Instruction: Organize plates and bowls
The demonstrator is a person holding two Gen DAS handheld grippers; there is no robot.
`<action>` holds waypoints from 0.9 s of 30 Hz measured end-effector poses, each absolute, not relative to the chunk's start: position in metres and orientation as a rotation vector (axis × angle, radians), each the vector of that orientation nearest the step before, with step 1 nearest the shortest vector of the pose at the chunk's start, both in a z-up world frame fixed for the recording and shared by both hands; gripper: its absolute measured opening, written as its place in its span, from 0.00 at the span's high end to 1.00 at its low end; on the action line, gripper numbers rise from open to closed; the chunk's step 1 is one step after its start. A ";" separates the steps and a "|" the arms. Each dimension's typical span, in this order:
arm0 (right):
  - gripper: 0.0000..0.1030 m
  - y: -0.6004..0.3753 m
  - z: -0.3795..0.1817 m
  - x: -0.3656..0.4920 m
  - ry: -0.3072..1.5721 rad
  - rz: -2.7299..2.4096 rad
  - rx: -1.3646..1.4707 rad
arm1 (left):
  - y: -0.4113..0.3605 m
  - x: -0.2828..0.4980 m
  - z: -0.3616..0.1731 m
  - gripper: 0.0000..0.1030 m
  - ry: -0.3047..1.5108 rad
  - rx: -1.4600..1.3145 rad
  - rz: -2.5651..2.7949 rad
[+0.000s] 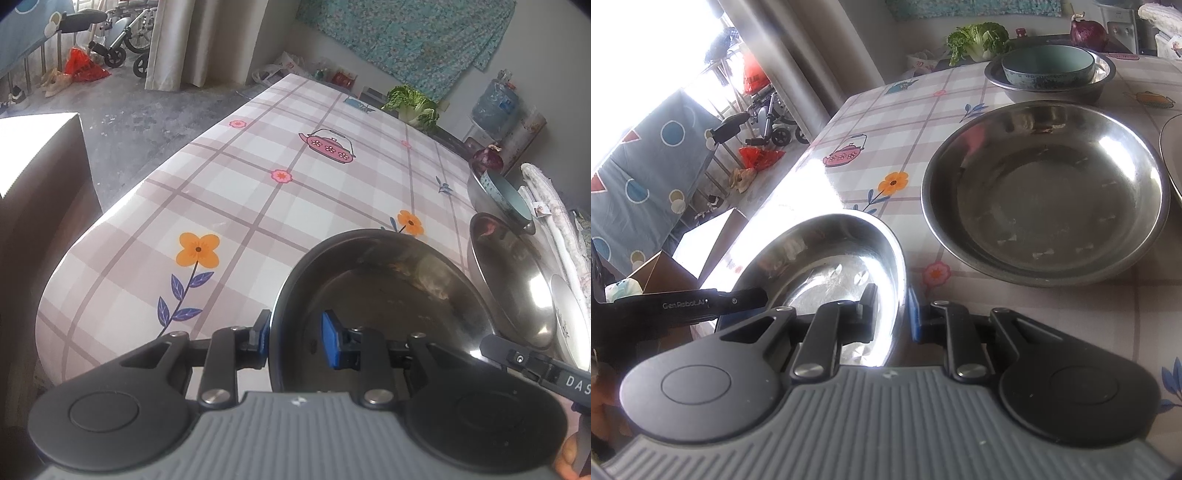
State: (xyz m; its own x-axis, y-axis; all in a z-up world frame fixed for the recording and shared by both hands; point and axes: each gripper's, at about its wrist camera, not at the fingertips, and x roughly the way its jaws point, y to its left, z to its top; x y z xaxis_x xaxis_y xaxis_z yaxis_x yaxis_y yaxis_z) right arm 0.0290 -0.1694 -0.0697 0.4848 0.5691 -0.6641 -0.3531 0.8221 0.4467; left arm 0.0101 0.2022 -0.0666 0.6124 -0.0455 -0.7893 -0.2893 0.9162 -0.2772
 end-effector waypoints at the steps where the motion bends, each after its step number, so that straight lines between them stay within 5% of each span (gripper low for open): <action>1: 0.84 -0.169 -0.070 0.029 0.903 0.570 0.263 | 0.202 0.010 -0.066 0.72 0.908 -0.403 0.143; 27: 0.82 -0.168 -0.070 0.029 0.904 0.571 0.250 | 0.202 0.006 -0.066 0.71 0.914 -0.402 0.137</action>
